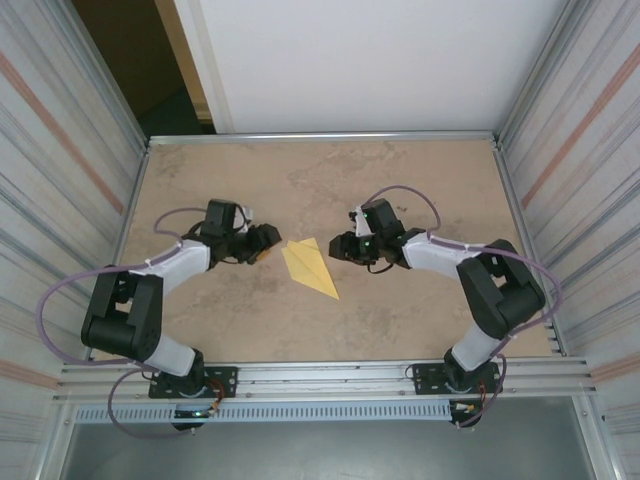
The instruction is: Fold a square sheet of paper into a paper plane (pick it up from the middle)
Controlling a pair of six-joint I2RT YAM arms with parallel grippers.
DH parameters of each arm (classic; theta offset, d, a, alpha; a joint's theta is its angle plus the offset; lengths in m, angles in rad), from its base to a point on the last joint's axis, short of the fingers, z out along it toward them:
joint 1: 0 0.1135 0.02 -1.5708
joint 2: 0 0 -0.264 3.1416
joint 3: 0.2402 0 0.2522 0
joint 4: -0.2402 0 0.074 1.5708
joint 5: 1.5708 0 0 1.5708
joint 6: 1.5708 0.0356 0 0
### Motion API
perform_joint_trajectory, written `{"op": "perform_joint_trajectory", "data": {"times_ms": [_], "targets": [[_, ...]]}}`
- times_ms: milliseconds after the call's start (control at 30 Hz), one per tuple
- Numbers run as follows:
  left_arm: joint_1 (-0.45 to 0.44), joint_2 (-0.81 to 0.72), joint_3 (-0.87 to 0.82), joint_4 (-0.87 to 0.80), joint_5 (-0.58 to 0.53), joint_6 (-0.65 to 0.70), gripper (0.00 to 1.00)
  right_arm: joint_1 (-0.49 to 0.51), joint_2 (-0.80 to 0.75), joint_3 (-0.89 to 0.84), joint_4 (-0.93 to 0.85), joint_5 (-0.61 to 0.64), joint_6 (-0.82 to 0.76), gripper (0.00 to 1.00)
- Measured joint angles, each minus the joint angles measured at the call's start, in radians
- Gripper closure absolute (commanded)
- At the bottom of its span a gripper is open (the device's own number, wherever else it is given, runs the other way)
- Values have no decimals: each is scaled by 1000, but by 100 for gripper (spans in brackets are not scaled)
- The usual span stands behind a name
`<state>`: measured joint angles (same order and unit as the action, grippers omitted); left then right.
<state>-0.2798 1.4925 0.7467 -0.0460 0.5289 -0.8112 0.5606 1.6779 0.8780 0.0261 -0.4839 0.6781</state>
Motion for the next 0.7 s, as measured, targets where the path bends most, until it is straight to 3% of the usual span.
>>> {"op": "perform_joint_trajectory", "data": {"times_ms": [300,700], "targets": [[-35,17,-29,93,23,-69,41,11,152,117,-14,-94,-62,72],[-35,21,-29,104,29,-77,39,23,228,165,-27,-146,-100,78]]}}
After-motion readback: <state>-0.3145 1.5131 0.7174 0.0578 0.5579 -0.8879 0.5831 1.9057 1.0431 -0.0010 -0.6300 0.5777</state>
